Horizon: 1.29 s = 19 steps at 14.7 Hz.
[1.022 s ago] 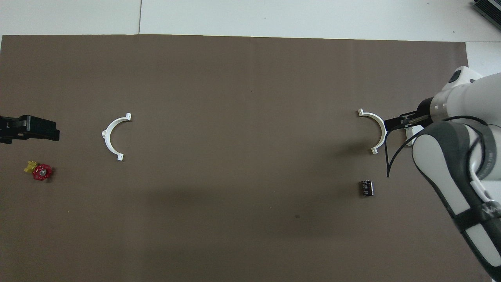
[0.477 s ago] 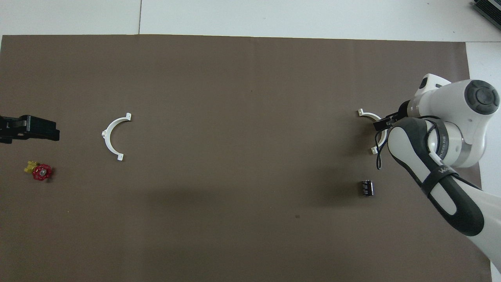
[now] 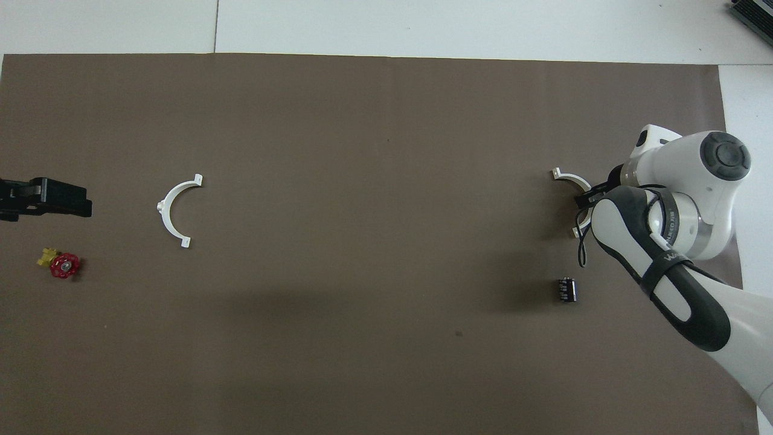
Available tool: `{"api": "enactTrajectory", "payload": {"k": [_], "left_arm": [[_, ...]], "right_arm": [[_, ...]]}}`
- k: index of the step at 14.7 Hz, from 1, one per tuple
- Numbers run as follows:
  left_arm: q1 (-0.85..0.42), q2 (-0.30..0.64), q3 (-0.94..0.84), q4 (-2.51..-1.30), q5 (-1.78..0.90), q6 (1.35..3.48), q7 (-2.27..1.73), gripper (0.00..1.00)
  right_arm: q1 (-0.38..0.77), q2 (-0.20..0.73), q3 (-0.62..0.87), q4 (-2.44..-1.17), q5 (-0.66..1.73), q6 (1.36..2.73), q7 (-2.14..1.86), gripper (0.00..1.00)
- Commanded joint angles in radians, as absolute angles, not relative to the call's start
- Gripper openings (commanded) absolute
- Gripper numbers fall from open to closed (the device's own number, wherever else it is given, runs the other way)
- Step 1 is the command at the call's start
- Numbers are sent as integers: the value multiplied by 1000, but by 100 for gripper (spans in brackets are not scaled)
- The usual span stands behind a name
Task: Assemble drain pipe with both arms
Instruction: 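Reach the right gripper to the nearer white clamp half and grasp it, then carry the clamp half with the right gripper toward the table center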
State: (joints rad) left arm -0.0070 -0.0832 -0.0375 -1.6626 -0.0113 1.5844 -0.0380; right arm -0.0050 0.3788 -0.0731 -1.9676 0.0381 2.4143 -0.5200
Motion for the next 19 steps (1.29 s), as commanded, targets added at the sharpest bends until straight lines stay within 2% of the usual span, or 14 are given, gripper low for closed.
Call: {"api": "enactTrajectory", "payload": {"k": [1,4,6,8,10,15,19], "left_arm": [[2,-110,-37,-1698,-26,1609,-31,100],[8,-110,-37,-1698,-28,1609,-40,100],[8,-110,-37,-1698,-28,1609,-43,100],[9,-110,-37,-1698,-28,1608,-38,100],[8,-110,-35,-1698,-28,1594,-40,100],[8,-110,-37,-1698,-28,1594,-43,100],[9,-110,-34,-1698,-28,1592,-43,100]], "right_arm": [[-12,373,-66,-1980,66,2434,-513,0],[9,373,-66,-1948,66,2416,-488,0],[37,367,-66,-1886,63,2335,-422,0],[96,365,-66,-1823,55,2243,-292,0],[167,365,-66,-1802,48,2211,-114,0],[372,370,-66,-1807,46,2224,269,0],[491,400,-66,-1810,46,2281,358,0]]}}
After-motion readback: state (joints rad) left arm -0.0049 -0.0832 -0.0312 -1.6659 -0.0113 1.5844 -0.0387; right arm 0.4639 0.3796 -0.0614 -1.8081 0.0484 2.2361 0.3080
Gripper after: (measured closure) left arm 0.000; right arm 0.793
